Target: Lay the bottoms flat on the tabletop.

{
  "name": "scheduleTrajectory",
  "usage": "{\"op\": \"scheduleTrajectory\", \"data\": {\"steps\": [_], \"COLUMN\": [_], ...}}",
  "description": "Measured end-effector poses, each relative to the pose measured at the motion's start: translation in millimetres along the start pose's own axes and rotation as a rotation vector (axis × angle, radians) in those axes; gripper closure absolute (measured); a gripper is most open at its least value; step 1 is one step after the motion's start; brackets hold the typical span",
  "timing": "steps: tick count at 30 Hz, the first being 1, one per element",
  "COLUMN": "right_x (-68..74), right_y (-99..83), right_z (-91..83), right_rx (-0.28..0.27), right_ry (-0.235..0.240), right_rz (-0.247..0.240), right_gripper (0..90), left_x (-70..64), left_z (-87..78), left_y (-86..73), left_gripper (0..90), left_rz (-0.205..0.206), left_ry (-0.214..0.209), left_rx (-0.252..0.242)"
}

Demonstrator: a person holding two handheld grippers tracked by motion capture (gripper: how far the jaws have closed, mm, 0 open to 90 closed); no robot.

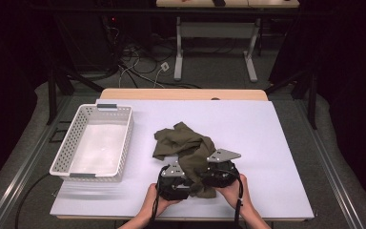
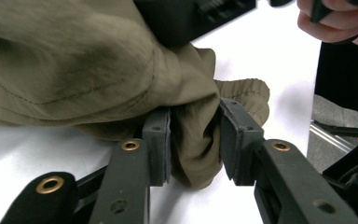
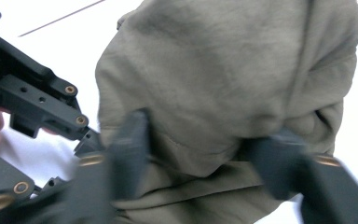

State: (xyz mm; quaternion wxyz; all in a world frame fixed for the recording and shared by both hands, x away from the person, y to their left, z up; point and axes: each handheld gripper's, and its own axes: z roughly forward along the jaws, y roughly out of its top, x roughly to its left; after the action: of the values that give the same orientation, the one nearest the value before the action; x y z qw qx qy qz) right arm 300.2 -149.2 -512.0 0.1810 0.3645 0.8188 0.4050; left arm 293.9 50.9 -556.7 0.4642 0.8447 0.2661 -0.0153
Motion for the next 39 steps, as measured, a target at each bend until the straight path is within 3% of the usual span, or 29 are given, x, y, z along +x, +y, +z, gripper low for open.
{"op": "scheduleTrajectory", "data": {"steps": [2, 5, 9, 11, 16, 23, 29, 37, 39], "right_x": [1.1, 9.1, 14.6, 12.2, -1.1, -19.1, -35.4, -42.2, -44.8], "right_y": [0.3, 1.8, 3.4, 3.5, 1.0, -3.6, -9.3, -10.2, -11.3], "right_z": [0.2, 3.1, 0.2, -3.7, -14.5, -24.2, -22.2, -15.7, -13.0], "right_rx": [-0.003, 0.002, 0.005, 0.0, -0.013, -0.021, 0.001, 0.025, 0.039], "right_ry": [0.01, 0.0, -0.045, -0.065, -0.095, -0.136, -0.193, -0.29, -0.294], "right_rz": [0.009, -0.032, -0.086, -0.103, -0.076, -0.041, -0.017, -0.046, -0.039], "right_gripper": [60.9, 76.2, 83.9, 84.9, 85.3, 85.4, 85.5, 85.3, 85.1], "left_x": [1.0, 0.3, 1.3, 2.6, 5.7, 14.7, 23.3, 25.2, 26.4], "left_z": [1.8, 3.9, 1.4, -0.8, -7.9, -20.2, -23.8, -26.2, -26.7], "left_y": [0.2, -0.2, 1.0, 2.2, 5.4, 6.1, 5.7, 6.4, 6.3], "left_gripper": [65.6, 65.6, 63.6, 58.5, 38.3, 24.0, 16.5, 16.6, 16.7], "left_rz": [-0.013, -0.011, 0.002, 0.003, 0.015, 0.022, 0.013, 0.022, 0.02], "left_ry": [-0.009, -0.019, -0.024, -0.027, 0.035, 0.107, 0.161, 0.197, 0.205], "left_rx": [-0.01, -0.013, -0.015, -0.007, 0.004, 0.005, 0.012, 0.016, 0.016]}}
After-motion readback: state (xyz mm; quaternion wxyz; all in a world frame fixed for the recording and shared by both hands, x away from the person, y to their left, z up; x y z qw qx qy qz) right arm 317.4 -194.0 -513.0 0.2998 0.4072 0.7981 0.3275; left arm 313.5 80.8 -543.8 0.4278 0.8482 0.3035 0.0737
